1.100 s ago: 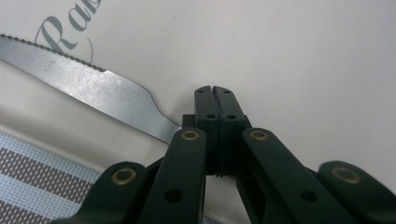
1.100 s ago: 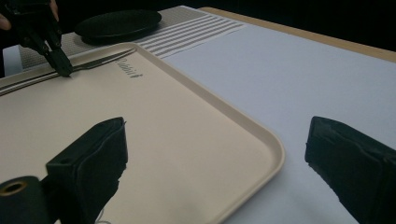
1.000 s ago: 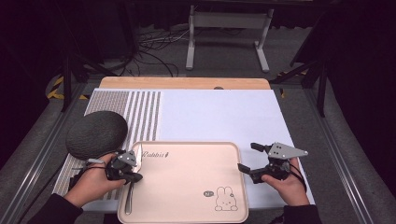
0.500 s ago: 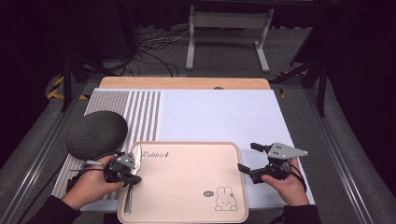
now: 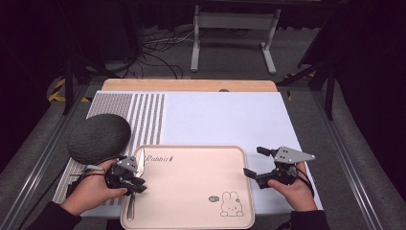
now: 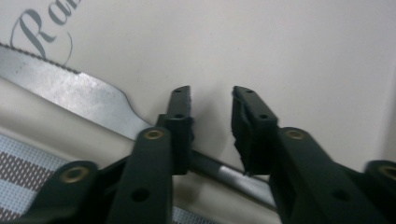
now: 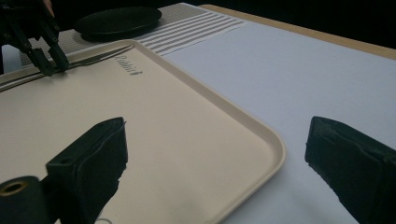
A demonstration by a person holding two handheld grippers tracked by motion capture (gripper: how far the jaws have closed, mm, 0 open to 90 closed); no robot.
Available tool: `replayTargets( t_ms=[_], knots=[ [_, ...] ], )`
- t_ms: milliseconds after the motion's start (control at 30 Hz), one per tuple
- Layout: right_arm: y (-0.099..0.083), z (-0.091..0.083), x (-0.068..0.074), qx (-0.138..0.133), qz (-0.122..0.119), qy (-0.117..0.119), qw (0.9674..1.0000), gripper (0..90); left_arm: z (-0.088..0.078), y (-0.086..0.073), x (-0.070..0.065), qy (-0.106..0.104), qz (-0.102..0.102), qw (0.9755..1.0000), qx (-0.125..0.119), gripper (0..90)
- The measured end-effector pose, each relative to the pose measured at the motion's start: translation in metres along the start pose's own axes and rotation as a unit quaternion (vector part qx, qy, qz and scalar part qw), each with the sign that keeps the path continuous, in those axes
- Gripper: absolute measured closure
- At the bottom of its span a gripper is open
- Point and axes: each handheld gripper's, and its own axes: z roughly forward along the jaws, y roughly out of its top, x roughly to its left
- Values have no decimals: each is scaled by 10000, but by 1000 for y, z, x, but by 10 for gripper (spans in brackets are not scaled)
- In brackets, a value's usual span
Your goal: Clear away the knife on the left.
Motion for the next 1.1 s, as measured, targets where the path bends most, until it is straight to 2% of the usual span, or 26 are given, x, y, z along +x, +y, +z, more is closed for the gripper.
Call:
replayTargets(
  t_ms=[133,233,400,567,633,733,833,967,1033,1100],
  knots=[
    [0,1,1,8,-22,5,10000,68,-3,1,1,-34,-41,9995,-327,441],
    [0,0,1,12,-22,-6,10000,68,-6,4,1,55,-53,9985,-546,304],
    [0,0,1,8,-26,-16,10000,67,-16,7,0,197,-25,9965,-812,188],
    [0,1,1,10,-28,-12,10000,66,-26,7,0,304,39,9952,-932,176],
    [-1,1,1,4,-23,-24,10000,64,-30,7,0,392,95,9939,-1022,170],
    [-1,0,1,-4,-38,-4,10000,63,-35,5,2,385,75,9916,-1232,163],
    [-1,1,1,-30,-40,-12,10000,61,-39,3,4,407,73,9902,-1335,159],
    [0,0,1,-42,-48,-34,10000,60,-47,-2,6,447,115,9858,-1615,149],
    [0,0,1,-56,-40,-33,10000,59,-50,-5,6,483,180,9828,-1773,143],
    [0,0,1,-60,-40,-40,10000,59,-52,-7,7,486,215,9811,-1861,147]
  ],
)
